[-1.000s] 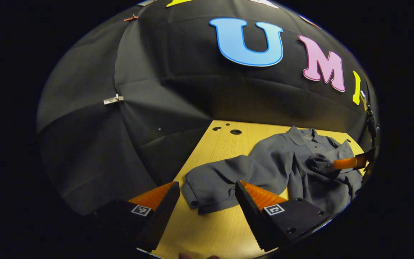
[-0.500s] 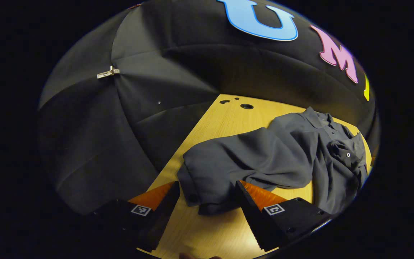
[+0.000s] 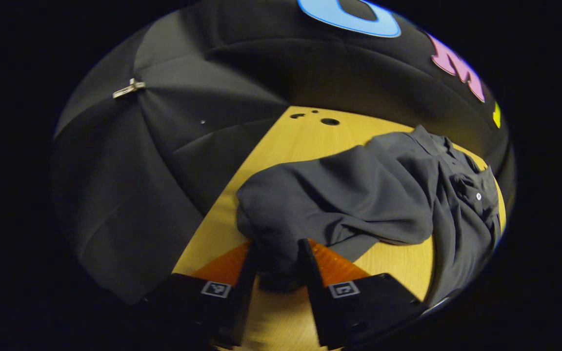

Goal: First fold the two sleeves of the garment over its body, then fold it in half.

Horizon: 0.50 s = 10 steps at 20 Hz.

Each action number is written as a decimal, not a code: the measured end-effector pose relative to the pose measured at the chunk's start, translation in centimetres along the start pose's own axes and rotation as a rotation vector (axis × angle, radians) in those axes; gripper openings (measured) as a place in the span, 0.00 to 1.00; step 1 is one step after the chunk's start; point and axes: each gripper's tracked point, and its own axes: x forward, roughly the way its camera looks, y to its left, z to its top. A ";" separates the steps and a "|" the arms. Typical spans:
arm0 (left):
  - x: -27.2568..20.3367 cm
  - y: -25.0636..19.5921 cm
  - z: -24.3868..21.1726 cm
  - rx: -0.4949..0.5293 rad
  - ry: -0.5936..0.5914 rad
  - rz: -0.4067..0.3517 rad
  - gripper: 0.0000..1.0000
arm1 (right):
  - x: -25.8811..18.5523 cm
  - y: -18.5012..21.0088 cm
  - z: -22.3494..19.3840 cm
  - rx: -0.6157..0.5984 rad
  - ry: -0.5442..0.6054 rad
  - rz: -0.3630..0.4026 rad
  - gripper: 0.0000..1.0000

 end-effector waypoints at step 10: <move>-3.8 -1.6 4.2 0.035 -0.065 0.081 0.06 | -2.4 -4.2 -0.5 0.017 -0.023 -0.019 0.58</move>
